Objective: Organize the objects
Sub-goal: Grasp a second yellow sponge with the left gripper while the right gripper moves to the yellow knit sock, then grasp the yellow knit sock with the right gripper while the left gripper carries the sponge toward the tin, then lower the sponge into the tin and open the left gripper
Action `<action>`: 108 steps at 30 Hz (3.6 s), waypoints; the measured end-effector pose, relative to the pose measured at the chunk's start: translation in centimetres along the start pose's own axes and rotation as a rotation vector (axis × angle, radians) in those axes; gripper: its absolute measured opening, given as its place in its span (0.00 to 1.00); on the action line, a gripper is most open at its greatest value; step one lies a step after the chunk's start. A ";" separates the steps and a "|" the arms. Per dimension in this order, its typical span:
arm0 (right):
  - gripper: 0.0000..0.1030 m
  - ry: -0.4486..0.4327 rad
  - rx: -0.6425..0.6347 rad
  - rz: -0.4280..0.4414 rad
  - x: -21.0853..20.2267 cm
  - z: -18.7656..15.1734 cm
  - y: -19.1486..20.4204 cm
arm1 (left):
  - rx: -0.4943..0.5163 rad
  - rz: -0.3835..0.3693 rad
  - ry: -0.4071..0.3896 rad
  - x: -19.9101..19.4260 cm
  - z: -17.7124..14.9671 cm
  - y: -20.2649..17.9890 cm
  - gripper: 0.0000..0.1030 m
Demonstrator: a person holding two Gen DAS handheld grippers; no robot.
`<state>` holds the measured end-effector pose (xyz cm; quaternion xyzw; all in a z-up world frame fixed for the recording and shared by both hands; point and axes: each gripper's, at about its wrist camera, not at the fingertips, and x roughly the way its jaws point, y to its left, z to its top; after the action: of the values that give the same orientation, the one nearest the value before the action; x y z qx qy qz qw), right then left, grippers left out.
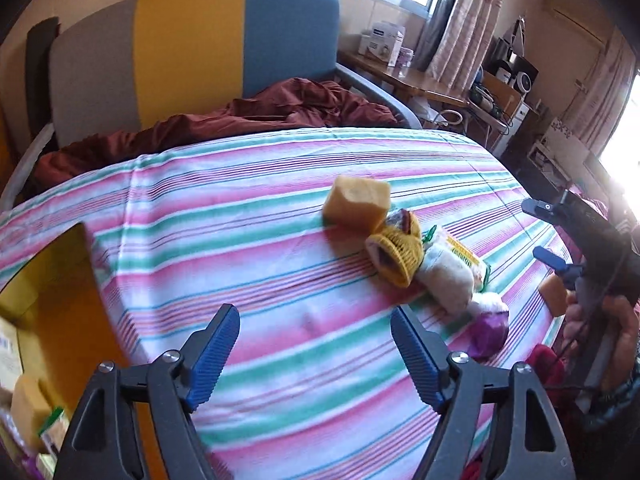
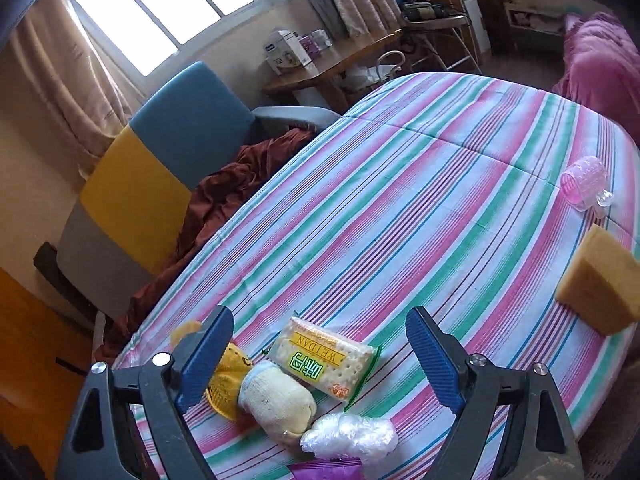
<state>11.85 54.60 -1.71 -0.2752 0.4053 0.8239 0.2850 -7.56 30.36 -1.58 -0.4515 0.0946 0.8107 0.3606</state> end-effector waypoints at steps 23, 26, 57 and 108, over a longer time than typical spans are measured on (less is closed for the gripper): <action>0.89 0.144 0.033 0.109 2.2 -0.7 0.1 | 0.052 0.046 0.127 14.9 10.5 -5.6 1.00; 0.90 0.148 0.030 0.106 2.3 -0.7 0.1 | 0.060 0.059 0.163 16.8 10.4 -4.7 0.66; 0.89 0.239 -0.202 0.162 3.9 -2.6 3.8 | 0.030 -0.141 0.035 -2.0 -8.2 -1.4 0.62; 0.55 0.343 -0.959 0.044 9.1 -16.4 13.8 | -0.185 -0.051 -0.135 -9.9 -13.0 7.2 0.62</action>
<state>-0.35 36.27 -9.43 -0.4977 0.0283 0.8660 0.0384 -0.49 13.97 -2.38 -0.4295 -0.0169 0.8350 0.3435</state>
